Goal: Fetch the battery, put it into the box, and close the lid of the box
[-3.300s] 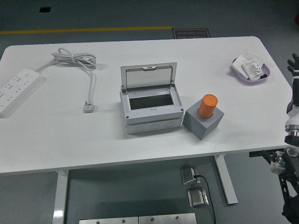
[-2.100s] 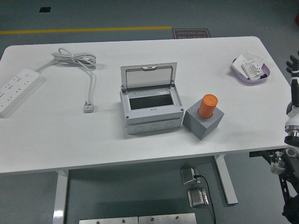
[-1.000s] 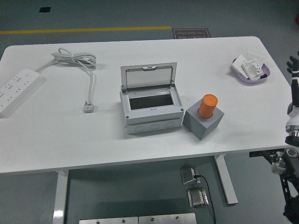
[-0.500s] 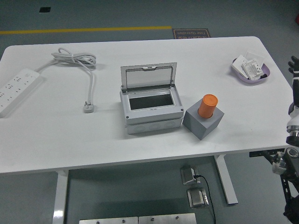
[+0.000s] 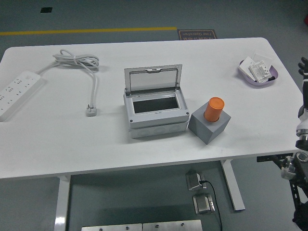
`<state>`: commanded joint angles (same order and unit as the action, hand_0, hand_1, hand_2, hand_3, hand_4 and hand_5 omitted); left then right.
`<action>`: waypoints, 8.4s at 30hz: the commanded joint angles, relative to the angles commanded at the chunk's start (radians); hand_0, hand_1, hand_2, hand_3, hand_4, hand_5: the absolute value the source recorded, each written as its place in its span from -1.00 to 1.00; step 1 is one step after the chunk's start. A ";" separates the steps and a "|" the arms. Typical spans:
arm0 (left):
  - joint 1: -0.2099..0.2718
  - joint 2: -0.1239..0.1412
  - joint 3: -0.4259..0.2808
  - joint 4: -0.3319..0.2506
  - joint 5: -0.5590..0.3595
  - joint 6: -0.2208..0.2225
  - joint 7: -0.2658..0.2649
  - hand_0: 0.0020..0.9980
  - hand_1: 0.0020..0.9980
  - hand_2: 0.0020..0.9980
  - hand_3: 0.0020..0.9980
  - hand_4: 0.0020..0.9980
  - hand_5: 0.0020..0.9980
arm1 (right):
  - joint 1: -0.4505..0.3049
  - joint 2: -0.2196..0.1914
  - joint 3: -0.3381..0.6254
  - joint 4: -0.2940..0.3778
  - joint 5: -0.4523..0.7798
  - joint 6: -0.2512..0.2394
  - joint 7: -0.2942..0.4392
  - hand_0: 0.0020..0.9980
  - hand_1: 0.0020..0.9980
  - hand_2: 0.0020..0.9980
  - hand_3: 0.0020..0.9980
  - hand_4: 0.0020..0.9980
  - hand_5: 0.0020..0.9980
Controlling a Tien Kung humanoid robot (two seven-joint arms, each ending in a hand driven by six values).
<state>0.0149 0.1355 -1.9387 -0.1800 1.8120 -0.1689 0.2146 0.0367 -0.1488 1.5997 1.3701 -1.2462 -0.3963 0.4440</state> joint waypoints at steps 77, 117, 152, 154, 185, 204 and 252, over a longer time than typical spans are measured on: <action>-0.015 0.012 -0.012 0.000 0.014 -0.004 0.005 0.37 0.36 0.33 0.50 0.46 -0.11 | 0.004 0.017 0.017 -0.001 0.001 0.014 -0.028 0.63 0.51 0.47 0.57 0.89 0.73; -0.013 -0.001 -0.020 0.000 0.015 -0.003 0.011 0.37 0.36 0.33 0.50 0.45 -0.11 | -0.004 0.017 0.027 -0.001 0.012 0.019 -0.020 0.63 0.49 0.47 0.56 0.87 0.74; -0.023 0.002 -0.022 0.000 0.032 -0.004 0.016 0.37 0.36 0.33 0.50 0.45 -0.11 | -0.003 0.015 0.027 -0.002 0.013 0.017 -0.021 0.63 0.49 0.47 0.57 0.88 0.72; -0.023 0.002 -0.023 0.000 0.032 -0.004 0.016 0.37 0.36 0.33 0.50 0.45 -0.11 | -0.003 0.016 0.027 -0.002 0.013 0.017 -0.020 0.63 0.49 0.47 0.57 0.88 0.72; -0.021 -0.006 -0.029 0.000 0.033 -0.004 0.017 0.37 0.36 0.33 0.50 0.45 -0.11 | -0.007 0.017 0.026 -0.002 0.017 0.014 -0.016 0.63 0.49 0.51 0.57 0.88 0.72; -0.027 0.000 -0.024 0.000 0.043 -0.005 0.020 0.37 0.36 0.33 0.50 0.45 -0.11 | -0.005 0.014 0.023 -0.004 0.016 0.014 -0.021 0.63 0.50 0.57 0.57 0.88 0.72; -0.025 -0.008 -0.046 0.000 0.048 -0.004 0.026 0.37 0.36 0.33 0.50 0.45 -0.10 | -0.008 0.020 0.027 -0.002 0.016 0.014 -0.017 0.63 0.49 0.55 0.57 0.88 0.72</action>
<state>-0.0101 0.1276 -1.9850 -0.1800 1.8602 -0.1727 0.2404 0.0292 -0.1292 1.6264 1.3683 -1.2302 -0.3828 0.4271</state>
